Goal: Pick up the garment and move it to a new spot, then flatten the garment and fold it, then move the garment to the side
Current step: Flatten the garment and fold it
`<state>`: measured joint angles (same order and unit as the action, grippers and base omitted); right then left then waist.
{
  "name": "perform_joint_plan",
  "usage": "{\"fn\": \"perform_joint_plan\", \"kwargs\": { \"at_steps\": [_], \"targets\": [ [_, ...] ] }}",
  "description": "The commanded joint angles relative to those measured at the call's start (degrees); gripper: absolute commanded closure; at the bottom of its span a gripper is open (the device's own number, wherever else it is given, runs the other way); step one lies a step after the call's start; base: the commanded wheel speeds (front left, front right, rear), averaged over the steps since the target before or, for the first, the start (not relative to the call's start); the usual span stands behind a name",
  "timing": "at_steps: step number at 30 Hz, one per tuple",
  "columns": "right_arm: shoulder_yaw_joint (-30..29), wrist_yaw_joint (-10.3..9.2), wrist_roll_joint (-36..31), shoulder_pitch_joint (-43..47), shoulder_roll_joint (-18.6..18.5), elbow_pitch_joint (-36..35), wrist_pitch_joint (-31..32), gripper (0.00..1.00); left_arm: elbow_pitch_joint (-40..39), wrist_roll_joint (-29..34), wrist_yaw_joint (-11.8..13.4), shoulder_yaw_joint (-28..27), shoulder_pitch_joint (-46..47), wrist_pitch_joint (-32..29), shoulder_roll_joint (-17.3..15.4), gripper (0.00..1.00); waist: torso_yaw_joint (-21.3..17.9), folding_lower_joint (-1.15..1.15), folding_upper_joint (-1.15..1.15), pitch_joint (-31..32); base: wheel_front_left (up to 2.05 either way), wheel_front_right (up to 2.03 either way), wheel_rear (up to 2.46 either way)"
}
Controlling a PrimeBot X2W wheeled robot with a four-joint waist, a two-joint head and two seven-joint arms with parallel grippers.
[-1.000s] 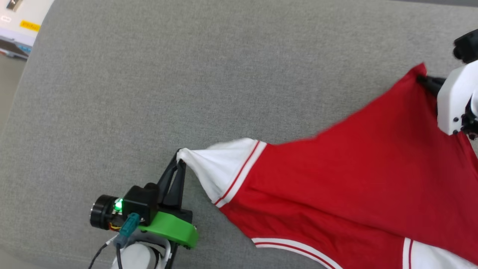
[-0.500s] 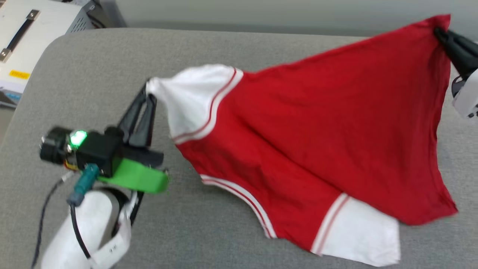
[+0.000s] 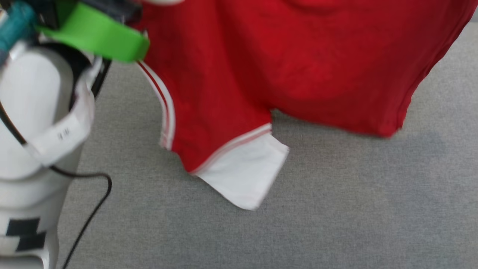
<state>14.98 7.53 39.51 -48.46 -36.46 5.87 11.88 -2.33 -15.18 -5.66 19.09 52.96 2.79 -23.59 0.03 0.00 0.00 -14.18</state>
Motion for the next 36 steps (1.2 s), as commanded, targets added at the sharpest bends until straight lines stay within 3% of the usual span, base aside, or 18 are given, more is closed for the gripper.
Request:
{"fn": "perform_joint_plan", "kwargs": {
  "at_steps": [1, 12, 21, 28, 36],
  "targets": [
    [-0.9, -0.04, -1.3, -2.6, 0.7, -0.1, 0.5, 1.0, 1.4, -0.5, -0.4, 0.4, 3.9, -0.4, 0.4, 1.0, -1.0, 0.0, 0.0, -3.7, 0.0, 0.0, 0.0],
    [-2.3, -0.04, -8.0, -28.0, 5.5, 11.1, 1.8, 1.0, 17.3, -1.0, -1.7, 4.1, 35.1, -0.1, 0.2, 1.0, -2.7, 0.0, 0.0, -13.6, 0.0, 0.0, 0.0],
    [1.8, -0.04, -12.5, -48.7, 6.9, 24.2, -4.2, 1.0, 30.9, -2.4, -1.8, 8.6, 54.7, 4.4, -1.0, 1.0, -2.6, 0.0, 0.0, -18.1, 0.0, 0.0, 0.0],
    [7.0, -0.04, -12.3, -54.9, 8.3, 33.7, -8.9, 1.0, 38.0, -4.1, -1.8, 12.1, 58.6, 7.6, -1.2, 1.0, -2.4, 0.0, 0.0, -20.5, 0.0, 0.0, 0.0],
    [16.0, -0.04, -8.0, -51.6, 8.5, 39.4, -13.5, 1.0, 43.1, -6.9, -1.8, 16.1, 54.6, 10.5, -2.8, 1.0, -2.3, 0.0, 0.0, -21.8, 0.0, 0.0, 0.0]
  ]
}}
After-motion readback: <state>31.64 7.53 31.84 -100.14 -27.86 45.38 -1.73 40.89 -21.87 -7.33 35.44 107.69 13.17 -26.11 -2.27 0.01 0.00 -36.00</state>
